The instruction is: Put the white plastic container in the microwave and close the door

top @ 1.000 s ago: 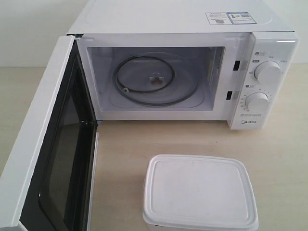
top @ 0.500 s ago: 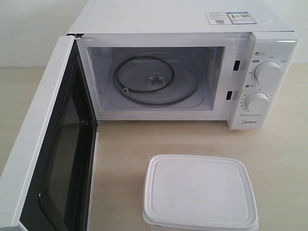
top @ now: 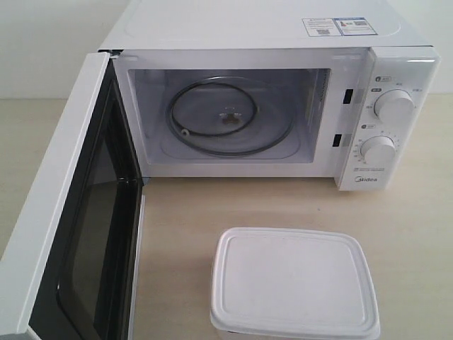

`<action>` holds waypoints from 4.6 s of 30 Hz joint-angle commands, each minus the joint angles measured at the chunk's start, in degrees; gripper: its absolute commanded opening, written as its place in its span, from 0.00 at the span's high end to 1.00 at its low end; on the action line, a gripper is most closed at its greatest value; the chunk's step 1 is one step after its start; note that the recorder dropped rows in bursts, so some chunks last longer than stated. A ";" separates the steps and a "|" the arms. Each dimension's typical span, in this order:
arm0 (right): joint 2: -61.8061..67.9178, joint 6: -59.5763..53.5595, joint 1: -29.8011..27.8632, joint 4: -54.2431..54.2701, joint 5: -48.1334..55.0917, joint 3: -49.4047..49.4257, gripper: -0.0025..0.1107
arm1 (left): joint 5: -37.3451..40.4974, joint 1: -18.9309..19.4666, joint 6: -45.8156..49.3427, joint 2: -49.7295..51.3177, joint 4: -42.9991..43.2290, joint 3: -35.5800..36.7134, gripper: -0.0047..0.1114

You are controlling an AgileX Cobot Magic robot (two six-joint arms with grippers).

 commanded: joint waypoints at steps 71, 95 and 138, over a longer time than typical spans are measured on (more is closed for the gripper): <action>65.96 15.68 -0.32 -45.62 -34.30 -7.09 0.98 | 0.06 0.22 -0.09 -0.20 0.04 0.17 0.92; 85.95 13.08 -0.32 -71.97 -46.77 -7.09 0.98 | 0.06 0.22 -0.09 -0.20 0.04 0.17 0.92; 92.62 36.97 10.07 -70.40 -35.60 -9.05 0.98 | 0.06 0.22 -0.09 -0.20 0.04 0.17 0.92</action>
